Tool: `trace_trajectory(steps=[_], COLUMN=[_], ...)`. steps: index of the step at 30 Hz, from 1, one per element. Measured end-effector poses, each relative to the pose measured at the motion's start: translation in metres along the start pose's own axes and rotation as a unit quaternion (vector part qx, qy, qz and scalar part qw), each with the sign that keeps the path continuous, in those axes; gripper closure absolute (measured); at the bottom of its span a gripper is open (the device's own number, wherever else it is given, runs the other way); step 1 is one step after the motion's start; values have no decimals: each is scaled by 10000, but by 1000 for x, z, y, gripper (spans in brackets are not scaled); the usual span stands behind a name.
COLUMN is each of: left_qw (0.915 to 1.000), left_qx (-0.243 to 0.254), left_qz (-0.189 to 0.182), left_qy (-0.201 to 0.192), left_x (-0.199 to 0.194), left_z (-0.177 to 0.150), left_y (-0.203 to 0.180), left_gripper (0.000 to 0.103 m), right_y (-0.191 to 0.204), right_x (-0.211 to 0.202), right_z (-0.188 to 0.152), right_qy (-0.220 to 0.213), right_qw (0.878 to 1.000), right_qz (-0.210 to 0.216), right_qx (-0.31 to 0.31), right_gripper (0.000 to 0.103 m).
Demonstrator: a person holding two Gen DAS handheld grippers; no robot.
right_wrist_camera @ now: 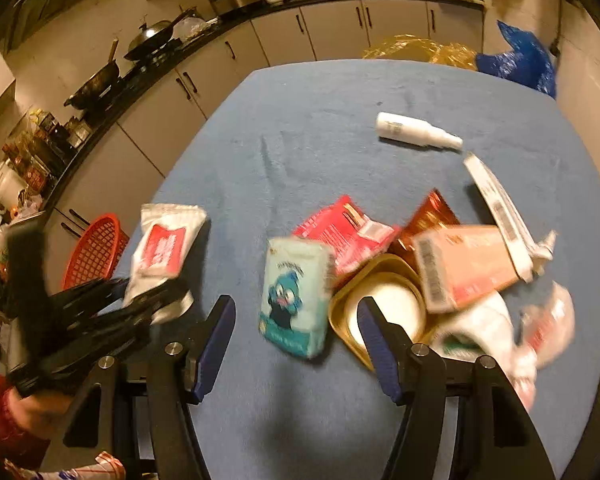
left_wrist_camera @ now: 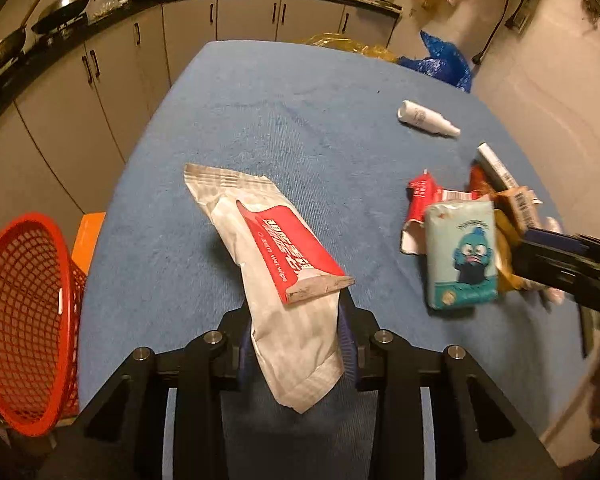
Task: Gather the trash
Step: 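Grasp the white wet-wipe packet with the left tool while the right tool grasps the teal tissue pack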
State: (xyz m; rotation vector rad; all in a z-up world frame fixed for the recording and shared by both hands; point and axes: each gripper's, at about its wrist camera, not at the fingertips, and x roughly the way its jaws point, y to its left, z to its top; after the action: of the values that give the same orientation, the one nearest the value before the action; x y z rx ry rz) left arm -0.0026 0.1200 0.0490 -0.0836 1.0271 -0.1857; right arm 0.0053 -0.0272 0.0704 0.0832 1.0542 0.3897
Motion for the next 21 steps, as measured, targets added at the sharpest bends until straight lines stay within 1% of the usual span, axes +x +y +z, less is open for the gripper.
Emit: trace_trajectory(steps=[2, 4, 5, 6, 7, 8, 9, 11, 14, 17, 20, 21], left_qw=[10000, 9998, 9996, 9995, 9993, 9992, 9992, 9994, 9989, 9985, 9982, 9978], left_qx=[-22, -81, -120, -139, -154, -167, -186, -253, -424, -483, -473, -465], left_qz=[-44, -105, -82, -80, -115, -113, -71, 27, 159, 208, 255, 329], left_qy=[-47, -169, -247, -290, -334, -349, -333, -246, -73, 116, 268, 331], left_x=[-9, -20, -25, -30, -34, -35, -35, -30, -17, 0, 17, 24], left_z=[-1, -2, -1, -2, -1, 1, 2, 5, 9, 13, 16, 17], left_y=[3, 7, 9, 10, 11, 12, 14, 17, 21, 18, 12, 10], left_gripper=[58, 35, 31, 27, 25, 24, 22, 22, 22, 22, 22, 22], right_y=[7, 12, 13, 14, 14, 13, 12, 12, 14, 16, 14, 13], right_x=[8, 18, 22, 27, 30, 32, 31, 27, 14, 1, -11, -13], right_z=[5, 8, 8, 9, 8, 8, 7, 5, 1, -6, -12, -13], right_qy=[-20, 38, 74, 135, 211, 250, 243, 187, 27, -115, -260, -273], right_qw=[9999, 9995, 9993, 9992, 9988, 9988, 9990, 9991, 9991, 9990, 9985, 9986], right_qz=[-32, -127, -150, -168, -241, -249, -200, -166, -86, 54, 47, 67], right_qx=[-155, -299, -326, -340, -358, -340, -302, -337, -409, -436, -478, -442], right_gripper=[35, 36, 38, 44, 63, 77, 77, 87, 92, 93, 93, 93])
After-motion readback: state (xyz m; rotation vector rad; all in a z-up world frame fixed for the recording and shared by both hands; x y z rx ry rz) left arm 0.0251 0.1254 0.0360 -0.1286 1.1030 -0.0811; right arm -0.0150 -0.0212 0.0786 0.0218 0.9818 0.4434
